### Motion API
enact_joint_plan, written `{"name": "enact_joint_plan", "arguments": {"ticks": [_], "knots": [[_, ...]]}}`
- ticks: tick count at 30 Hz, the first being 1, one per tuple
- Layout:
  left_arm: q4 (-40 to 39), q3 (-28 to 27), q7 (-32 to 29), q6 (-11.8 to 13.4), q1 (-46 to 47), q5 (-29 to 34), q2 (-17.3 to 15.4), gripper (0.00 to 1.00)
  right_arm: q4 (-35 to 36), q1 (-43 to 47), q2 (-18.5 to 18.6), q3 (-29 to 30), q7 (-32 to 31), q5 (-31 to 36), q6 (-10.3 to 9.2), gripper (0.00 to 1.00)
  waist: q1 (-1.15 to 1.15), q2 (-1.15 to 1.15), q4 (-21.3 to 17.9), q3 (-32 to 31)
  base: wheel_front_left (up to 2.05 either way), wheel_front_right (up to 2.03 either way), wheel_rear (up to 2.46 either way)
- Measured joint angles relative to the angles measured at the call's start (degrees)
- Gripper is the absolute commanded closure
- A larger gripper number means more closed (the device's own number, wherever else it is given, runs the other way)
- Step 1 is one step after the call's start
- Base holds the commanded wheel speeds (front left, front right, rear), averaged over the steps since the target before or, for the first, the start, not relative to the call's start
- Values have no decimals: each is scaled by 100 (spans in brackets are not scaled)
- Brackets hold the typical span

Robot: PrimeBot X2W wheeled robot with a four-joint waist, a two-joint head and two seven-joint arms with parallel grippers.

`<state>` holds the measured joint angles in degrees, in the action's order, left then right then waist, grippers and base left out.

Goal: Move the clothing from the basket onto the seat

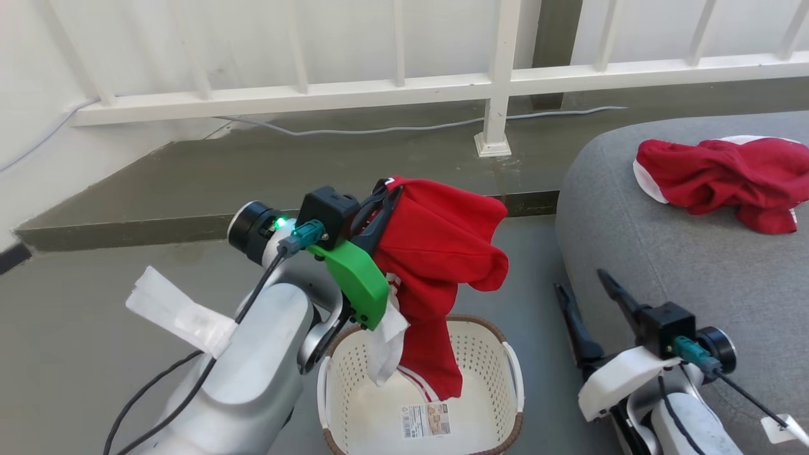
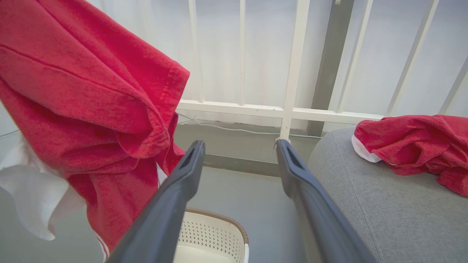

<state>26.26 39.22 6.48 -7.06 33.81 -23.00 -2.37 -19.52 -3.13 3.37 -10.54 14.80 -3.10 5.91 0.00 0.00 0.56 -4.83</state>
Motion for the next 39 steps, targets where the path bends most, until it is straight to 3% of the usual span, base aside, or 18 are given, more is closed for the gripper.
{"name": "enact_joint_plan", "arguments": {"ticks": [24,25,26,27,28,29,38,39], "knots": [[-929,683,-392,30,-1,-280,-7,100,-889,-1106,-3,-1985,-4,165,123,0,0,0,761,18,0,0,0],[-948,679,-392,51,-3,-322,-7,100,-889,-1133,-12,-2043,-4,97,123,16,0,0,770,15,0,0,0],[-965,676,-398,77,-5,-347,-7,100,-889,-1165,-11,-2091,-4,35,123,51,0,0,775,14,0,0,0],[-980,668,-416,90,-8,-350,-7,100,-888,-1187,-7,-2124,-4,-10,123,71,0,0,777,14,0,0,0],[-985,660,-445,111,-10,-350,-7,100,-887,-1196,-2,-2152,-4,-44,123,82,0,0,777,16,0,0,0],[-988,650,-445,132,-16,-352,-7,100,-887,-1198,-2,-2175,-4,-71,123,100,0,0,775,18,0,0,0],[-1018,457,-499,324,-294,-446,-16,100,-870,-1370,4,-2108,-4,-347,123,100,0,0,600,63,0,0,0],[-1022,424,-498,341,-318,-455,-21,89,-869,-1391,5,-2062,-4,-355,123,100,0,0,575,69,0,0,0]]}}
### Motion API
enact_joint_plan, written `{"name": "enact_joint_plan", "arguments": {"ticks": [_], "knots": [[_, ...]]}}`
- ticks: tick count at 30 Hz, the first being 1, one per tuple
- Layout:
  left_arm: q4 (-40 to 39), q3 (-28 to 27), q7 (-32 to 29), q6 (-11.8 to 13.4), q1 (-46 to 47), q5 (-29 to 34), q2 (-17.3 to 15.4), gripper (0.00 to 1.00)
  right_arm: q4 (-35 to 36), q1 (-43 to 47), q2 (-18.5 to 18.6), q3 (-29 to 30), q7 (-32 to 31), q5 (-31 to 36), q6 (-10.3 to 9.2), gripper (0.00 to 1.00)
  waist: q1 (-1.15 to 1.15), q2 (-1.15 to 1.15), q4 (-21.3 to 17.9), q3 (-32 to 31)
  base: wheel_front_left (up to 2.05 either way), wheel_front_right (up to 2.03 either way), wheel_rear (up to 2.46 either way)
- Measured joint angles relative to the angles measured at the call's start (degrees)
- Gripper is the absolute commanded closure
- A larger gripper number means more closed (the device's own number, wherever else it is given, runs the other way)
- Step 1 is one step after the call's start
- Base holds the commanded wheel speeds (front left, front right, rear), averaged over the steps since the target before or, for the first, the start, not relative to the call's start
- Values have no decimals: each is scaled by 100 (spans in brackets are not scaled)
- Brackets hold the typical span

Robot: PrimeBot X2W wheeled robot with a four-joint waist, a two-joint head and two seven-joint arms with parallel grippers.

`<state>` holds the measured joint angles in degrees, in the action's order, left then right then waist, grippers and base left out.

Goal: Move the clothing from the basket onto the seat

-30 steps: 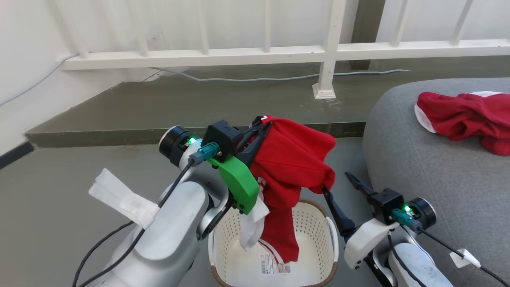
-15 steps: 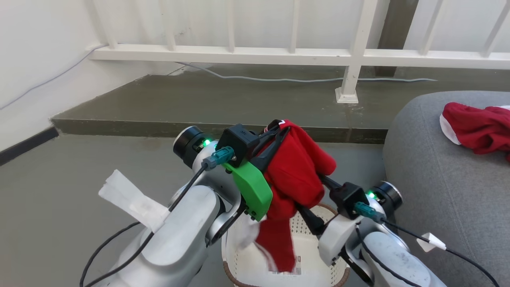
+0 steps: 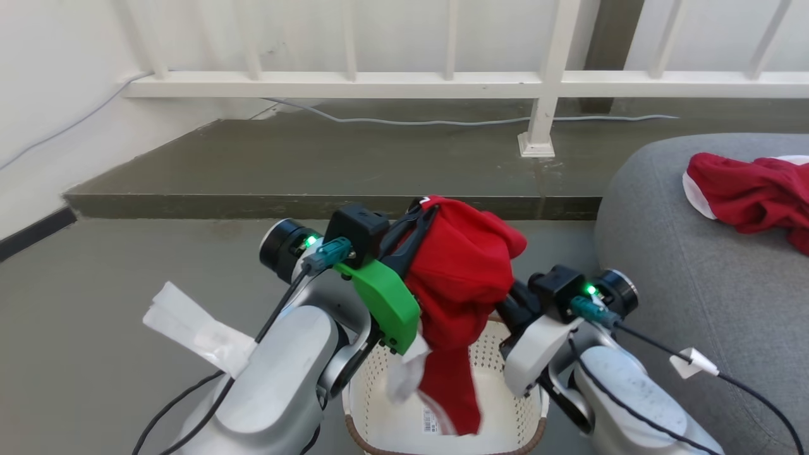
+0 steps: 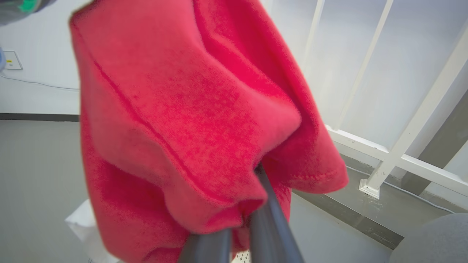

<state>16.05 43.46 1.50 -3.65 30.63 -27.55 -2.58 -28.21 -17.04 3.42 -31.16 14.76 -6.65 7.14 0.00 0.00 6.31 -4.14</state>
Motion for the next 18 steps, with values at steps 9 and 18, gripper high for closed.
{"name": "enact_joint_plan", "arguments": {"ticks": [9,18], "knots": [[-32,-119,10,124,-149,-52,-36,0,31,-55,231,445,0,-99,0,100,0,0,-201,56,0,0,0],[-118,-230,168,176,-332,-93,-82,0,225,-157,522,935,-2,-160,-78,100,0,0,-395,101,0,0,0]]}}
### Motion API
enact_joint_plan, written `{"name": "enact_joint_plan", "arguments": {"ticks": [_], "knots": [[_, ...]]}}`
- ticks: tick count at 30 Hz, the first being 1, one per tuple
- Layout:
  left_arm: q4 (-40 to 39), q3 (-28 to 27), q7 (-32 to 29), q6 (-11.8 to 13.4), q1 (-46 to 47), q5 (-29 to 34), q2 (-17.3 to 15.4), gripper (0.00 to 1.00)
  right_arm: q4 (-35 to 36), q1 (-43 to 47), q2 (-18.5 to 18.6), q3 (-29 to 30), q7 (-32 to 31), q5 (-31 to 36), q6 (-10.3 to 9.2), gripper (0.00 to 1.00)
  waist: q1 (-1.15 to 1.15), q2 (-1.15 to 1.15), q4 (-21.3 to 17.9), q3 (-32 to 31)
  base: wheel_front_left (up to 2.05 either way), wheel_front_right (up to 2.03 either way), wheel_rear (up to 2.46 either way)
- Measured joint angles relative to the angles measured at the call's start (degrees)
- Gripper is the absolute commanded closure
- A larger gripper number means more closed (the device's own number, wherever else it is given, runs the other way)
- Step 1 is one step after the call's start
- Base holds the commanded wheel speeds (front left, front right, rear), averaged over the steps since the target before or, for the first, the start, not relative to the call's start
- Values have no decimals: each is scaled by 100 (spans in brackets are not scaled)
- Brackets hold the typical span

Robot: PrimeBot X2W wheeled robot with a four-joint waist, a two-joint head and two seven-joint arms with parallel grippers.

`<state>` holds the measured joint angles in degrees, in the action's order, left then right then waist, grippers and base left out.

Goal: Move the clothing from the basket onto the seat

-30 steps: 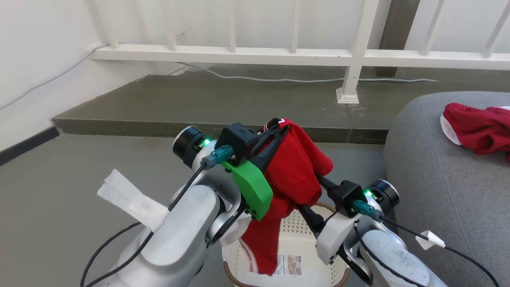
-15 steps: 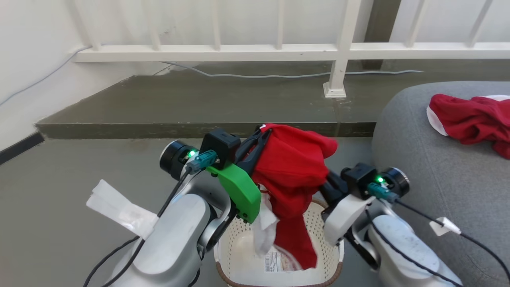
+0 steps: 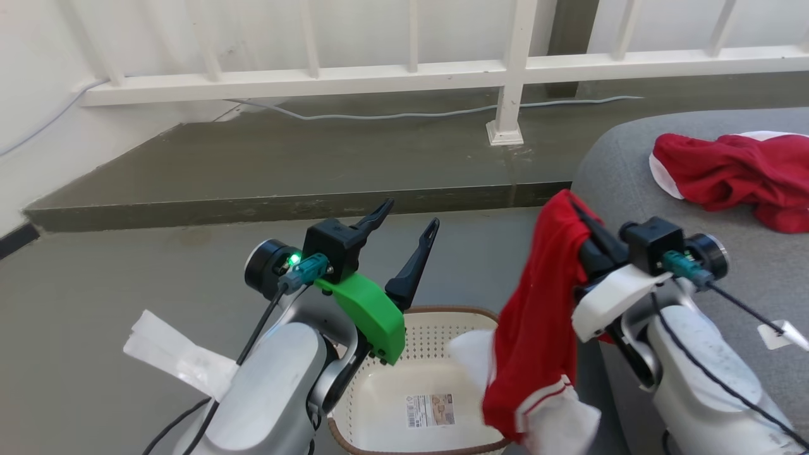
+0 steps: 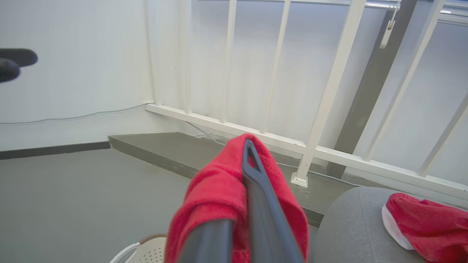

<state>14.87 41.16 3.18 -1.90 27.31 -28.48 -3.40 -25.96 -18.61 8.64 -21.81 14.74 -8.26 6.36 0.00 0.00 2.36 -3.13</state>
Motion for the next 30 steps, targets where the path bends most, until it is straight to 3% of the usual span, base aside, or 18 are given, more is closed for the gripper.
{"name": "enact_joint_plan", "arguments": {"ticks": [9,30], "knots": [[-86,65,193,10,-288,0,-64,0,266,-10,371,391,1,-55,-192,100,0,0,-219,10,0,0,0],[-318,422,428,-11,-799,0,-67,0,880,-15,768,569,1,-42,-192,100,0,0,-1302,92,0,0,0]]}}
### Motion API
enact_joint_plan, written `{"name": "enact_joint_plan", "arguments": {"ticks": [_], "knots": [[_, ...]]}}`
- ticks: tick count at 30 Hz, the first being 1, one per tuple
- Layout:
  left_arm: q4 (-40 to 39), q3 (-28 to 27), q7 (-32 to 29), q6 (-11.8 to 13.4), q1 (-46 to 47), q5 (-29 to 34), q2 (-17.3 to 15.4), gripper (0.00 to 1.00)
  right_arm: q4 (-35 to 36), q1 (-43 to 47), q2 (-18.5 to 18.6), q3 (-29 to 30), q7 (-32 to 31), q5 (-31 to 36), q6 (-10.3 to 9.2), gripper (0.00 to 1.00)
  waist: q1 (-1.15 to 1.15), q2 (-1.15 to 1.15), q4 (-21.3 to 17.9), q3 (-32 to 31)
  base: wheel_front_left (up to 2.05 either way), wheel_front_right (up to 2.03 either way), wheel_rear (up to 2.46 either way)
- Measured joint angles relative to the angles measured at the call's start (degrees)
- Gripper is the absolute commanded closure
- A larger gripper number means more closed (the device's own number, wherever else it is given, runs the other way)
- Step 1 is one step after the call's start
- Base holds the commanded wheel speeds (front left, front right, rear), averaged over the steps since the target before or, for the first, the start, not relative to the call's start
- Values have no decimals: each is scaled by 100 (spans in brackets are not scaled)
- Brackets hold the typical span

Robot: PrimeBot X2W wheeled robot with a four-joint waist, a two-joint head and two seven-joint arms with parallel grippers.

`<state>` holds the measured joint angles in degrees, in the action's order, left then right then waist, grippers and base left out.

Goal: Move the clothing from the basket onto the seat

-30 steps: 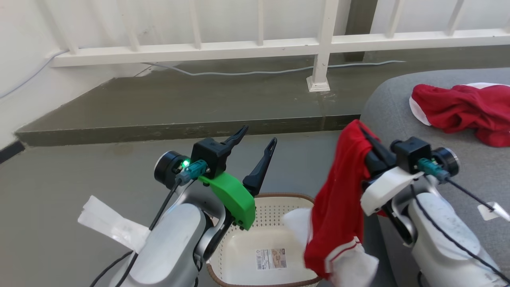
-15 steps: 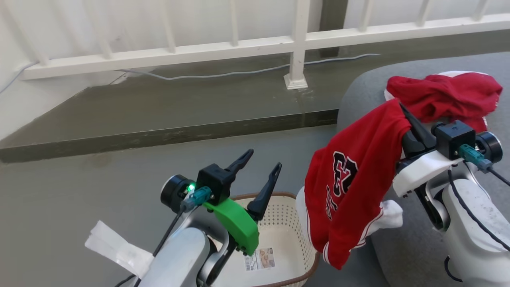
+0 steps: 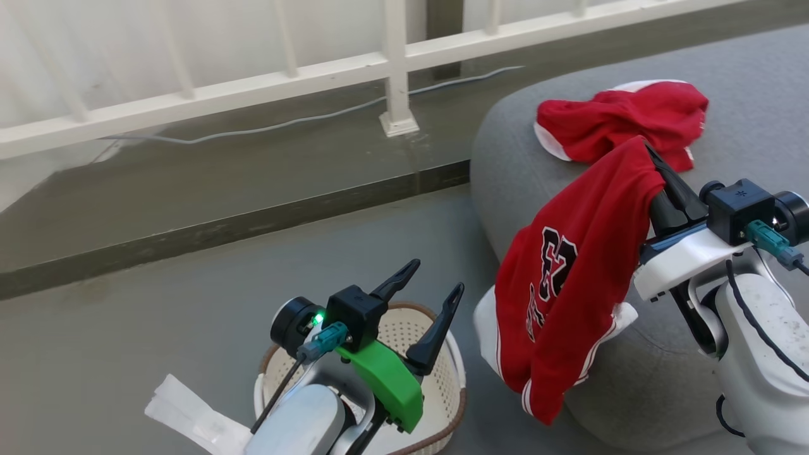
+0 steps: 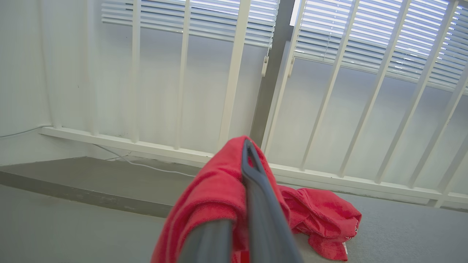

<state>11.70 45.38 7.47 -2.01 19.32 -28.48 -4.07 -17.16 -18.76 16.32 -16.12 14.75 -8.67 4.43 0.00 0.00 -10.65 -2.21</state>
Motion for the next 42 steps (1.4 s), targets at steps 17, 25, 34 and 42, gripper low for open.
{"name": "enact_joint_plan", "arguments": {"ticks": [17,25,34,42], "knots": [[-223,274,14,1,-1,64,16,0,270,-42,264,331,0,-137,9,100,0,0,-810,452,0,0,0],[-392,298,-70,1,52,207,12,0,483,-917,283,581,-49,-416,59,100,0,0,-798,895,0,0,0],[-672,344,-224,1,376,338,-34,0,560,-2536,577,1032,-563,-847,113,100,0,0,-694,1486,0,0,0],[-824,438,-341,-60,589,474,-79,0,323,-3880,1254,1623,-1170,-984,112,100,0,0,-460,1992,0,0,0]]}}
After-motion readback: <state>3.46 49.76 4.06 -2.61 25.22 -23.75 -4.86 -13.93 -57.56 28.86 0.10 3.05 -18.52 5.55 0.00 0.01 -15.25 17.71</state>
